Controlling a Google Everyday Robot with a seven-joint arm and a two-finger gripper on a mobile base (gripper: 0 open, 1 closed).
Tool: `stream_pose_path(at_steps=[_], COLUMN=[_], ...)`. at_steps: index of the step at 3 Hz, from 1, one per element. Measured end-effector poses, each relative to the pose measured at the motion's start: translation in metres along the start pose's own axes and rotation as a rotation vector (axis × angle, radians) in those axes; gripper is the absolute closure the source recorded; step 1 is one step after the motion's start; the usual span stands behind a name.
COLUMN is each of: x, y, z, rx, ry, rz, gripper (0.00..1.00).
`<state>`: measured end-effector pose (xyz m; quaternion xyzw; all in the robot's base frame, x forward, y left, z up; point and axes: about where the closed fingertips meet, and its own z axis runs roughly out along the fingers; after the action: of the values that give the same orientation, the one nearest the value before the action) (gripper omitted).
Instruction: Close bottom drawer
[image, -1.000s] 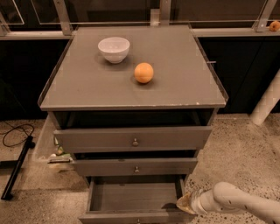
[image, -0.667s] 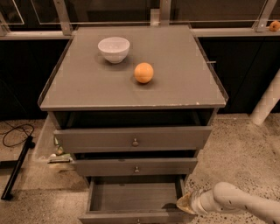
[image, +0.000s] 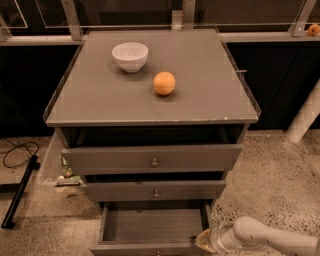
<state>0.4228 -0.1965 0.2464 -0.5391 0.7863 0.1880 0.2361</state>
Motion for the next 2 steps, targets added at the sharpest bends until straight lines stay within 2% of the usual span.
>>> stream_pose_path(at_steps=[1,2], x=[0.0150,0.0163], y=[0.0127,0.0166], z=[0.0404,0.0470], rx=[-0.028,-0.035], ry=[-0.014,-0.018], rz=[-0.030,-0.044], gripper=[1.00,1.00])
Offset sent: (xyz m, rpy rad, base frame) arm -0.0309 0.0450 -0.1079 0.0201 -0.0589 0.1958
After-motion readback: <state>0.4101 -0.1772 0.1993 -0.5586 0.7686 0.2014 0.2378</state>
